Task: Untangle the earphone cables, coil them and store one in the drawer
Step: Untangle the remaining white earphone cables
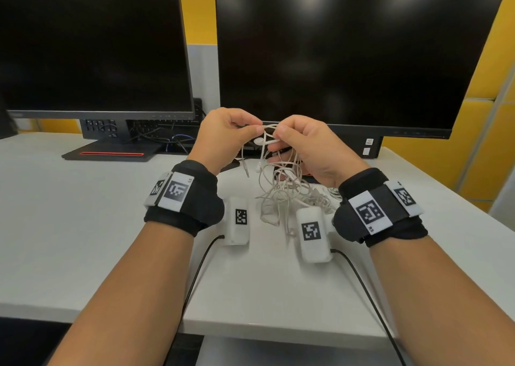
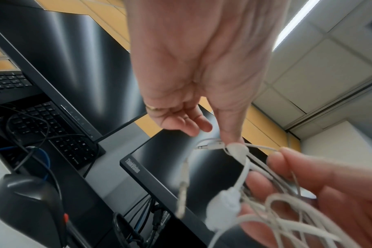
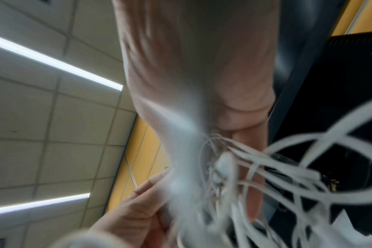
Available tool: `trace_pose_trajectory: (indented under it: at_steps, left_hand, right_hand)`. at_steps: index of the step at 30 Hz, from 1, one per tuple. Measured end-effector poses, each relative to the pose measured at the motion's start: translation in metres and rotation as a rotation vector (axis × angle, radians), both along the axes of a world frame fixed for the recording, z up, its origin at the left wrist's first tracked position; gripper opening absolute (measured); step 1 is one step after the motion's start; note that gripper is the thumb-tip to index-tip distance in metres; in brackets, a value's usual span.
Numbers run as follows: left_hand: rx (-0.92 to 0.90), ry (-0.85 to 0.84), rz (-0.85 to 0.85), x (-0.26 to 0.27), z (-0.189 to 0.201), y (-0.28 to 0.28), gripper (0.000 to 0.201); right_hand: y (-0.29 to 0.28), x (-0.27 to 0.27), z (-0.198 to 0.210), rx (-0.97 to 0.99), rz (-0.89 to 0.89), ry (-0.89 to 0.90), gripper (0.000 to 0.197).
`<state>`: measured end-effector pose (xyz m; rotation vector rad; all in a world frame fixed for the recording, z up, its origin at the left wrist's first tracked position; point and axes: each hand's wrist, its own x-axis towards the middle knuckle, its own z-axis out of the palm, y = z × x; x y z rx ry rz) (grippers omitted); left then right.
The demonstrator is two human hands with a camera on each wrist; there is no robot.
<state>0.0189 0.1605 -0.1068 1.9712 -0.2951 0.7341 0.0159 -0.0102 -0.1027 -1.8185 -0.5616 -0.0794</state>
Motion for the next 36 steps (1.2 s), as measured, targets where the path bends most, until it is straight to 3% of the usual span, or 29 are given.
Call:
trace_pose_trajectory:
  at_steps: [4,12,15,18,22,26,32,36]
  left_hand:
    - [-0.027,0.019,0.025,0.003,-0.002,0.000,0.006]
    - [-0.194,0.105,0.128,0.010,-0.003,0.007,0.021]
    - [-0.249,0.126,0.127,0.009,-0.002,0.007,0.019]
    - [-0.300,0.144,0.074,0.005,0.000,0.005,0.013]
    - [-0.392,0.163,-0.034,0.001,0.000,0.002,0.012]
    - [-0.492,0.180,-0.162,-0.003,0.004,0.001,0.014]
    - [-0.654,0.176,-0.384,-0.010,0.008,-0.002,0.013]
    - [-0.681,0.132,-0.491,-0.014,0.012,-0.002,0.015]
  right_hand:
    - [-0.001,0.000,0.002,0.085,0.169,0.122,0.022]
    - [-0.013,0.002,0.007,0.571,0.324,0.222,0.020]
    - [-0.021,0.007,0.007,0.644,0.406,0.254,0.026]
    - [-0.018,0.006,0.006,0.485,0.372,0.235,0.019]
    - [-0.006,0.004,0.001,0.082,0.196,0.163,0.020]
    - [-0.002,0.006,-0.001,0.010,0.058,0.209,0.012]
    - [0.001,0.006,-0.008,-0.336,0.076,0.149,0.055]
    - [0.001,0.009,-0.010,-0.472,0.098,0.133,0.060]
